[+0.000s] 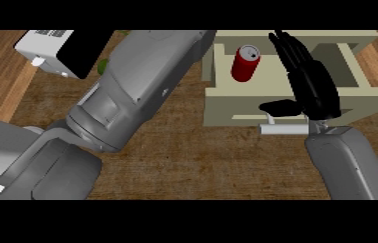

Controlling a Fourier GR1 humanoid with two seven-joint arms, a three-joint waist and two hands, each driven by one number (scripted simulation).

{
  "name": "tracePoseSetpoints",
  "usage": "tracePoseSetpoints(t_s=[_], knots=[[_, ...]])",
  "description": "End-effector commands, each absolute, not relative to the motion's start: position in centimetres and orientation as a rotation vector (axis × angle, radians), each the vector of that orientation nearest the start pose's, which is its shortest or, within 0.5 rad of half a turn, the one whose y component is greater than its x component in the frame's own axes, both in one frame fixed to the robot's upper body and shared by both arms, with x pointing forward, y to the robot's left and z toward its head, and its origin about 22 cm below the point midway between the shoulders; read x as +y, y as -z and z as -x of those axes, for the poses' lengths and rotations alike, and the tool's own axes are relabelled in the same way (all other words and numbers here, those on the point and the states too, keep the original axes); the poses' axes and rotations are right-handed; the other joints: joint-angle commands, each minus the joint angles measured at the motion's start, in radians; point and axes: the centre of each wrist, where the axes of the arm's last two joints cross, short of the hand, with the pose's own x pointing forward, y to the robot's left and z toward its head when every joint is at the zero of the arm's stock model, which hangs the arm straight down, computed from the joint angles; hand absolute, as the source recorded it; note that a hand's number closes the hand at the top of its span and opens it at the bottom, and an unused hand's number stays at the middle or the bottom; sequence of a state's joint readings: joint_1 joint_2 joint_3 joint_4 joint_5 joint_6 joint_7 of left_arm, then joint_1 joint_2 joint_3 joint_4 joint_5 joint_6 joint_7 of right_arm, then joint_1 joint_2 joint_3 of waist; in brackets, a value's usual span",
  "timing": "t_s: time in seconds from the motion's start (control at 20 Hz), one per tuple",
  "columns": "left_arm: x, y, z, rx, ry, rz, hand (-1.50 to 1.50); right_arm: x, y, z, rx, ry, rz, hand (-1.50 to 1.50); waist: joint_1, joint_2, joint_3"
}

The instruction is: Pick up the can, place it into the drawer and close the drawer

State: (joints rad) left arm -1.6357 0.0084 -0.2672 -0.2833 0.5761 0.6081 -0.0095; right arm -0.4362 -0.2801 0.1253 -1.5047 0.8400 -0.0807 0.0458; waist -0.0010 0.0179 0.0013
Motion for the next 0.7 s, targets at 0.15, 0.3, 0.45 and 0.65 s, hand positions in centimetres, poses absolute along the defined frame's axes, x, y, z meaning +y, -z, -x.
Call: tracePoseSetpoints(t_s=[0.15,0.3,0.45,0.65], knots=[[1.1,-26.4,-44.9,-1.715,-0.019,-0.083,-1.5,-19.5,-7.5,-36.8,-1.774,-0.979,1.005,-1.5,0.024,-0.008,0.0],[2.9,-26.0,-45.4,-1.739,-0.006,-0.078,-1.5,-18.2,-5.9,-37.7,-1.775,-0.965,1.046,-1.5,0.026,-0.008,-0.001],[2.8,-27.4,-45.1,-1.714,-0.019,-0.092,-1.5,-19.2,-5.7,-39.4,-1.75,-0.945,1.127,-1.5,0.041,-0.014,-0.001],[3.3,-28.6,-44.9,-1.727,-0.002,-0.081,-1.5,-18.4,-6.8,-41.7,-1.776,-0.858,1.218,-1.5,0.059,-0.012,0.0]])
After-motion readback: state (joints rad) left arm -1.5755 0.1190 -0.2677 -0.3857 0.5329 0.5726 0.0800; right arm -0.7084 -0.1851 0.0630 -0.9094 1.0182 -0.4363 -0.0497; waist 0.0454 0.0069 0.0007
